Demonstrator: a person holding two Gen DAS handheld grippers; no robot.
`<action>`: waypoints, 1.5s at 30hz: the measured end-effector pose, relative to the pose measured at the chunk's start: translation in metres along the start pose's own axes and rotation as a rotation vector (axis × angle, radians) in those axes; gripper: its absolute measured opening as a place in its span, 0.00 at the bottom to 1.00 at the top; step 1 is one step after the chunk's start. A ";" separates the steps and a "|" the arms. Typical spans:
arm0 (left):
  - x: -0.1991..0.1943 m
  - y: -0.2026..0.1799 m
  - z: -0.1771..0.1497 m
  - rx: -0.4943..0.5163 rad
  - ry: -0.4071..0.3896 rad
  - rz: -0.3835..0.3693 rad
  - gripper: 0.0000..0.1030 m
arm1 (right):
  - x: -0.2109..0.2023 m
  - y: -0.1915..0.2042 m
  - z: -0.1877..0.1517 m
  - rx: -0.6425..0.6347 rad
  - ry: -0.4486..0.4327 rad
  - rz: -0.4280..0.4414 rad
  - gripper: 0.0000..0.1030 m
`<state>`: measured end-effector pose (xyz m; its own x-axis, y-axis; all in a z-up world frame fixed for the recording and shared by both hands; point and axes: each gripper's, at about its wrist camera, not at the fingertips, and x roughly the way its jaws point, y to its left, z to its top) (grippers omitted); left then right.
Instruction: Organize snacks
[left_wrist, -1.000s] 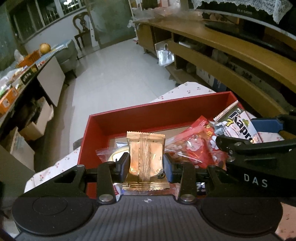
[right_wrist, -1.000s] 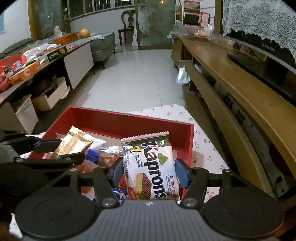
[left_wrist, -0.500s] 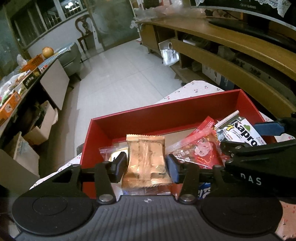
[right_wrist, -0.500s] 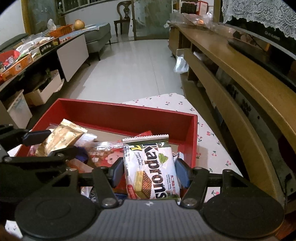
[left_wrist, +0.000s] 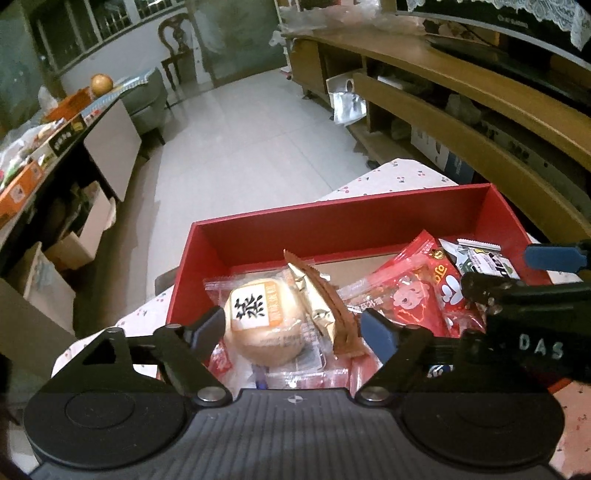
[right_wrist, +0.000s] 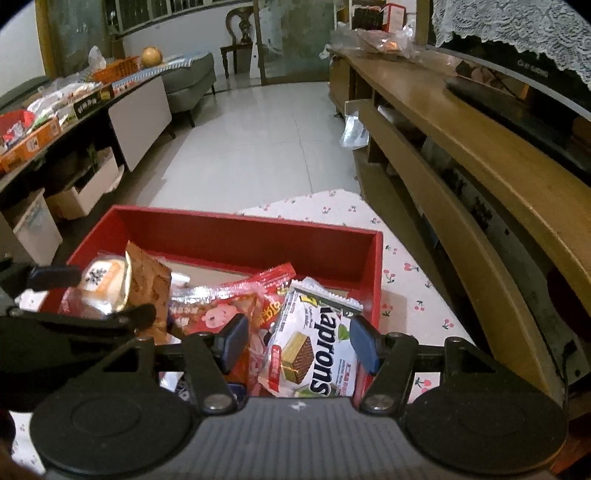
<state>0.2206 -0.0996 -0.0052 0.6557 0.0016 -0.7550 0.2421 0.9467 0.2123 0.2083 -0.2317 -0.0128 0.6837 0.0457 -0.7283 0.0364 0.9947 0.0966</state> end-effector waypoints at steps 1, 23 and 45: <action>-0.002 0.001 -0.001 -0.007 -0.001 -0.003 0.84 | -0.003 -0.001 0.001 0.007 -0.007 0.004 0.65; -0.040 0.013 -0.023 -0.074 -0.025 0.013 0.96 | -0.041 0.003 -0.019 0.043 -0.003 0.000 0.68; -0.090 0.013 -0.086 -0.087 0.023 -0.001 0.96 | -0.109 0.024 -0.082 0.062 0.011 0.026 0.68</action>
<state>0.1032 -0.0595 0.0123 0.6384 0.0074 -0.7697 0.1786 0.9712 0.1575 0.0749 -0.2048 0.0129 0.6773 0.0727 -0.7321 0.0641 0.9855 0.1571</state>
